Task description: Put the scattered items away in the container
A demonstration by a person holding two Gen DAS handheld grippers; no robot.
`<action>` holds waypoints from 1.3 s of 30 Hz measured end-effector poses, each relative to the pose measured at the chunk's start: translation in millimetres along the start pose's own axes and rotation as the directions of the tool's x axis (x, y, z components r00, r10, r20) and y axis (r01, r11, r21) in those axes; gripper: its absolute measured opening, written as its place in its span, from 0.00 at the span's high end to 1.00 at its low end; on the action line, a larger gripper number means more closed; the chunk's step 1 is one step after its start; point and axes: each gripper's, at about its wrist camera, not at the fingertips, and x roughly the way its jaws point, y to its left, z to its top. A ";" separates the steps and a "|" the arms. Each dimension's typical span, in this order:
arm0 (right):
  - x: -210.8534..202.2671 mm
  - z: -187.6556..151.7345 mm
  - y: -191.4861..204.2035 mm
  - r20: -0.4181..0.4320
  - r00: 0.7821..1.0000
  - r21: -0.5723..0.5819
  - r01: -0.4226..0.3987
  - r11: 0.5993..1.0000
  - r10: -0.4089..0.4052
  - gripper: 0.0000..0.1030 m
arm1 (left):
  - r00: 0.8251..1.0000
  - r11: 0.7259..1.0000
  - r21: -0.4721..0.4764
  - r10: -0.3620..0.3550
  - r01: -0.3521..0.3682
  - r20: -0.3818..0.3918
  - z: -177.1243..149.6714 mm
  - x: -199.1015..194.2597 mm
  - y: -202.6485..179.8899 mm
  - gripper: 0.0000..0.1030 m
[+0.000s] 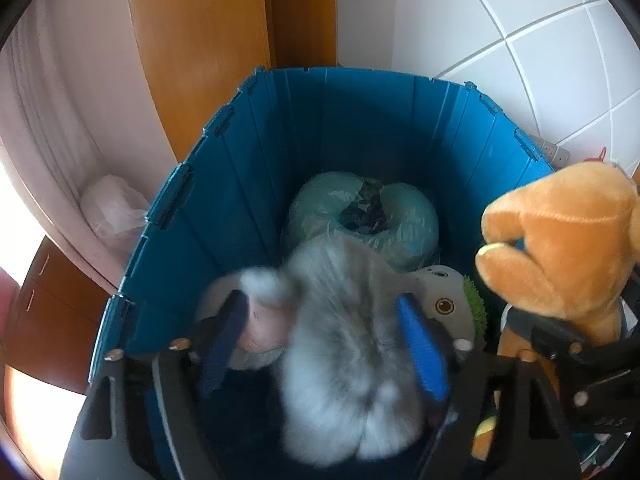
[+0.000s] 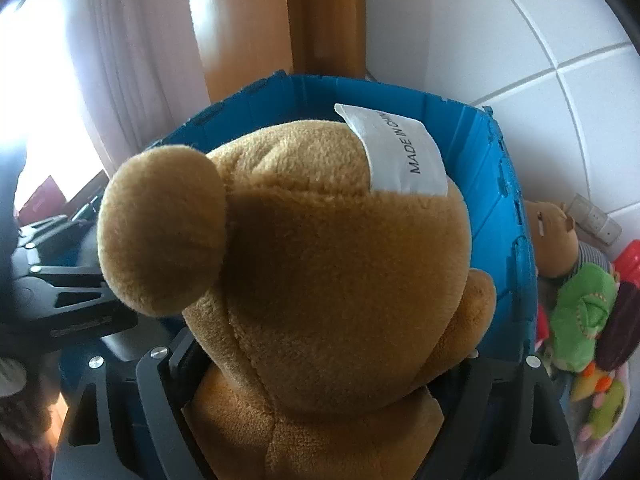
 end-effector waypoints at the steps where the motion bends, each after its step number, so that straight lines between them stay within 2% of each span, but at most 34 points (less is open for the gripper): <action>1: 0.7 -0.8 1.4 -0.004 1.000 -0.002 0.000 1.000 0.000 0.14 | 1.000 1.000 0.000 0.005 -0.005 0.003 -0.5 -1.3 0.0 0.17; 5: -3.8 -1.2 5.2 0.000 1.000 -0.005 0.008 1.000 -0.008 0.10 | 1.000 1.000 -0.008 0.012 -0.012 0.006 -2.0 -5.3 3.3 0.17; 7: -6.1 -3.7 8.1 0.004 1.000 -0.008 0.023 1.000 -0.023 0.00 | 1.000 1.000 -0.017 0.013 -0.013 0.006 -5.3 -8.2 6.1 0.17; 8: -0.4 2.2 -5.9 0.010 1.000 -0.006 0.026 1.000 -0.026 0.00 | 1.000 1.000 -0.020 0.014 -0.013 0.008 -6.9 -10.4 7.2 0.17; 10: -4.7 5.0 -8.4 0.030 0.999 -0.002 0.025 1.000 -0.025 0.00 | 1.000 1.000 -0.028 0.016 -0.015 0.014 -9.8 -15.4 9.4 0.17; 15: -18.7 9.0 -1.2 0.083 0.995 -0.032 0.057 0.998 -0.054 0.00 | 0.999 0.999 -0.044 0.020 -0.019 0.034 -14.2 -27.4 14.9 0.17; 26: -54.4 0.4 3.8 0.160 0.985 -0.012 0.071 0.997 -0.068 0.00 | 0.995 0.999 -0.033 0.015 -0.012 0.094 -38.5 -68.5 11.0 0.16; 34: -112.7 -48.1 13.2 0.232 0.966 0.045 0.105 0.993 -0.113 0.00 | 0.989 1.000 0.003 -0.008 0.007 0.150 -77.8 -109.6 -6.3 0.16; 39: -140.6 -88.3 9.7 0.237 0.954 0.105 0.165 0.981 -0.186 0.00 | 0.981 0.994 0.059 -0.097 0.088 0.169 -106.8 -123.0 -28.9 0.17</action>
